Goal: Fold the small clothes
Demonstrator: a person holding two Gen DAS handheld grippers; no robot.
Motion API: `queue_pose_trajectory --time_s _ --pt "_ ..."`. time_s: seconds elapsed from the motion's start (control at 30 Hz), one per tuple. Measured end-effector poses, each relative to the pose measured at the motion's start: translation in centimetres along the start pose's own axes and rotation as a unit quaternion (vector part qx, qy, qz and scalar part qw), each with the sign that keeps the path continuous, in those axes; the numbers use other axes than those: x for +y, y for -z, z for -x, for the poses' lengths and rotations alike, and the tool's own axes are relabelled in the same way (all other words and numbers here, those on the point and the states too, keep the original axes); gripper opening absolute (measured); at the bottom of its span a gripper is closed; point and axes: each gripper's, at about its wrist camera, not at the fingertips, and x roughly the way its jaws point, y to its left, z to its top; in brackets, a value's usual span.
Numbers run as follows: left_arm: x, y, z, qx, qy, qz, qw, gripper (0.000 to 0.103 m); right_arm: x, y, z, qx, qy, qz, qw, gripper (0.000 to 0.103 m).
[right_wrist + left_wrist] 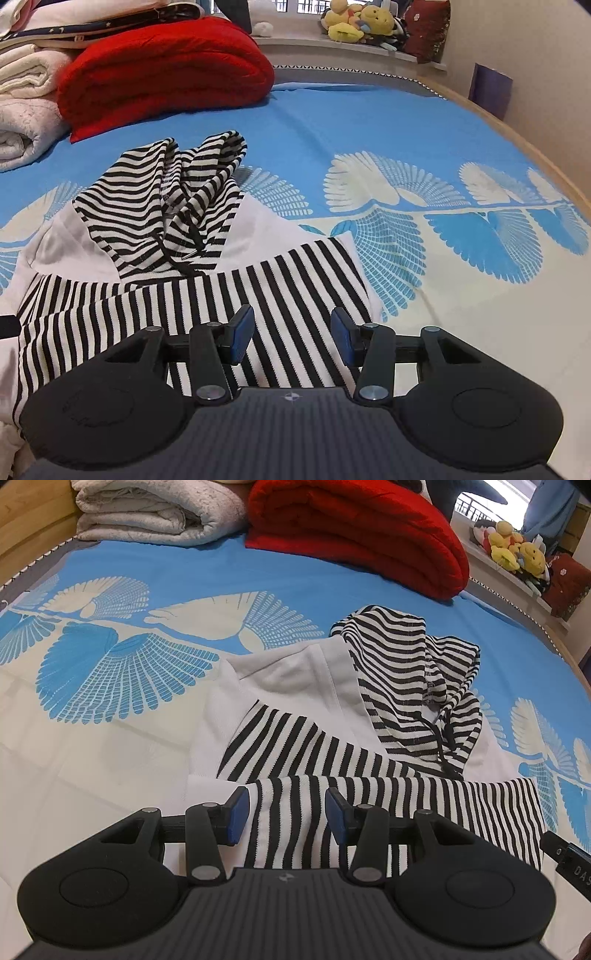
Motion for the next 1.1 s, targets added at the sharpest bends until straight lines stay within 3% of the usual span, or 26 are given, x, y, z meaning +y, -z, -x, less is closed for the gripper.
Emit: queue_pose_trajectory --time_s 0.1,0.13,0.2,0.3,0.7,0.9,1.1 --pt "0.3 -0.1 0.0 -0.005 -0.002 -0.002 1.0000 0.046 -0.6 -0.3 0.0 0.001 -0.003 -0.007 1.000 0.044" --pt "0.5 -0.1 0.0 -0.008 -0.002 0.000 1.0000 0.042 -0.8 -0.3 0.1 0.001 -0.005 -0.009 1.000 0.036" --pt "1.0 -0.3 0.2 -0.012 0.001 0.003 0.9999 0.022 -1.5 -0.5 0.3 0.000 -0.010 -0.013 1.000 0.029" --pt "1.4 -0.5 0.6 -0.023 0.008 -0.002 0.9997 0.013 -2.6 -0.7 0.7 -0.001 -0.011 -0.026 1.000 0.022" --pt "0.4 -1.5 1.8 -0.092 0.034 -0.082 0.9918 0.013 -7.3 -1.7 2.1 0.000 -0.025 -0.069 0.997 0.022" --pt "-3.1 -8.6 -2.4 -0.091 0.057 -0.094 0.9898 0.013 -8.7 -2.0 2.1 0.009 -0.035 -0.080 0.996 0.022" --pt "-7.9 -17.9 -10.8 -0.075 0.070 -0.086 0.9910 0.013 -9.5 -2.2 1.3 0.021 -0.034 -0.086 0.996 0.022"
